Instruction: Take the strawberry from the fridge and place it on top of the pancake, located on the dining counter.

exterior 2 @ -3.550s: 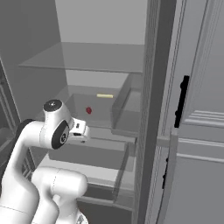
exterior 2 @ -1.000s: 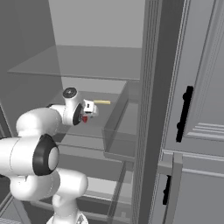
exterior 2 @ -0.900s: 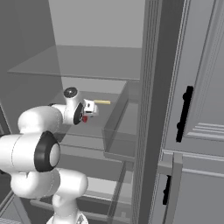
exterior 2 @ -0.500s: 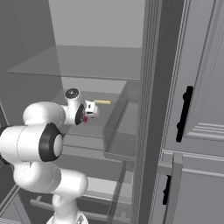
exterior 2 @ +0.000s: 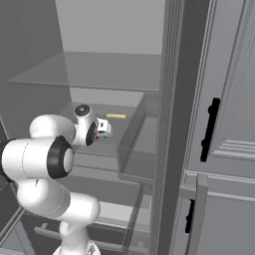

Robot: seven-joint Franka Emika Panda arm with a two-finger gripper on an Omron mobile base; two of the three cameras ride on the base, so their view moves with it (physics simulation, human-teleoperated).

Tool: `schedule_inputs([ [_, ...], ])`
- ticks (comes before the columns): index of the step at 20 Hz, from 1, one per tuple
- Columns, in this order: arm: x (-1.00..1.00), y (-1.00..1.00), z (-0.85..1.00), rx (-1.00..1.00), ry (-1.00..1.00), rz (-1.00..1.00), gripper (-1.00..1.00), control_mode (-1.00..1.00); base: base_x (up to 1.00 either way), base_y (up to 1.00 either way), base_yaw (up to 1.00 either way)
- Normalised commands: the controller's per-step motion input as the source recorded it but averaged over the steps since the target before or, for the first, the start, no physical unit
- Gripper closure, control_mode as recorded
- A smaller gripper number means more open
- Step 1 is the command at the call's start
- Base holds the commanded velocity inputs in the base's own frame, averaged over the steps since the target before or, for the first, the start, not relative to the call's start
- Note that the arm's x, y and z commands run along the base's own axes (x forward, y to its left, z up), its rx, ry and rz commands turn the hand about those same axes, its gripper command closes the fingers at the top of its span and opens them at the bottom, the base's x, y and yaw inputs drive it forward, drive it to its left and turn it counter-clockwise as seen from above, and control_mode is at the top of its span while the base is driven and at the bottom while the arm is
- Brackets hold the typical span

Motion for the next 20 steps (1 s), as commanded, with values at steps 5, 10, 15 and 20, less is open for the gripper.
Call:
schedule_inputs([
  [5, 0.00, 0.00, -0.15, 0.00, 0.02, 0.00, -1.00, -1.00, 0.00, 0.00, 0.00],
  [10, 0.08, 0.05, -0.06, 0.00, 0.00, 0.00, 1.00, -1.00, 0.00, 0.00, 0.00],
  [15, 0.01, 0.03, -0.01, 0.00, 0.00, 0.00, 1.00, -1.00, 0.00, 0.00, 0.00],
  [20, -0.11, 0.00, 0.00, 0.00, 0.00, -0.01, 1.00, -1.00, 0.00, 0.00, 0.00],
])
